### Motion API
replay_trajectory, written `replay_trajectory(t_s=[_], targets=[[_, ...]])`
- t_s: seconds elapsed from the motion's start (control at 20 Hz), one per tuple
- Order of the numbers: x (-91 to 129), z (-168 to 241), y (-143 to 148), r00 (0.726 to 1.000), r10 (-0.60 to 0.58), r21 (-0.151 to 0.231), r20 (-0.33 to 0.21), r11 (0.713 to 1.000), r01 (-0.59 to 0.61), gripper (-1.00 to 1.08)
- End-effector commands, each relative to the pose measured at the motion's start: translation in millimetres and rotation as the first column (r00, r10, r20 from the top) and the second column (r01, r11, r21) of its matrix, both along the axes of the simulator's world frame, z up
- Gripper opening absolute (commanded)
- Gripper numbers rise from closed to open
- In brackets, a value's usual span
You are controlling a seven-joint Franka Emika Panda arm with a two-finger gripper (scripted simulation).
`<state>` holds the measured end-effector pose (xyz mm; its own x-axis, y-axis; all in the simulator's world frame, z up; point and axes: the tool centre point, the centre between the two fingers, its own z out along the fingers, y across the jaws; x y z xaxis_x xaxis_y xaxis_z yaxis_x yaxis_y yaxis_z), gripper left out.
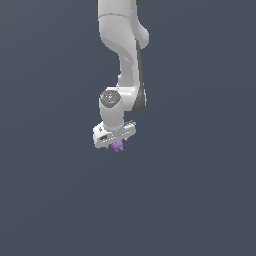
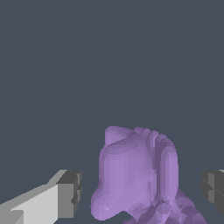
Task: Pick up the object and move it to a goal position.
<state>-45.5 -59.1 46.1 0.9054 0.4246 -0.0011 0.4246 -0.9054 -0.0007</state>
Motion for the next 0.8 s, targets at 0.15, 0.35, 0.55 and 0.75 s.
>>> replay_trajectory(t_s=[0.15, 0.35, 0.55, 0.75], targets=[[1.0, -6.1, -0.2, 1.000, 0.000, 0.000, 0.001, 1.000, 0.000, -1.00], [1.0, -6.1, -0.2, 1.000, 0.000, 0.000, 0.001, 1.000, 0.000, -1.00], [1.0, -6.1, -0.2, 1.000, 0.000, 0.000, 0.001, 1.000, 0.000, -1.00], [1.8, -4.0, 1.0, 1.000, 0.001, 0.000, 0.003, 1.000, -0.001, -1.00]])
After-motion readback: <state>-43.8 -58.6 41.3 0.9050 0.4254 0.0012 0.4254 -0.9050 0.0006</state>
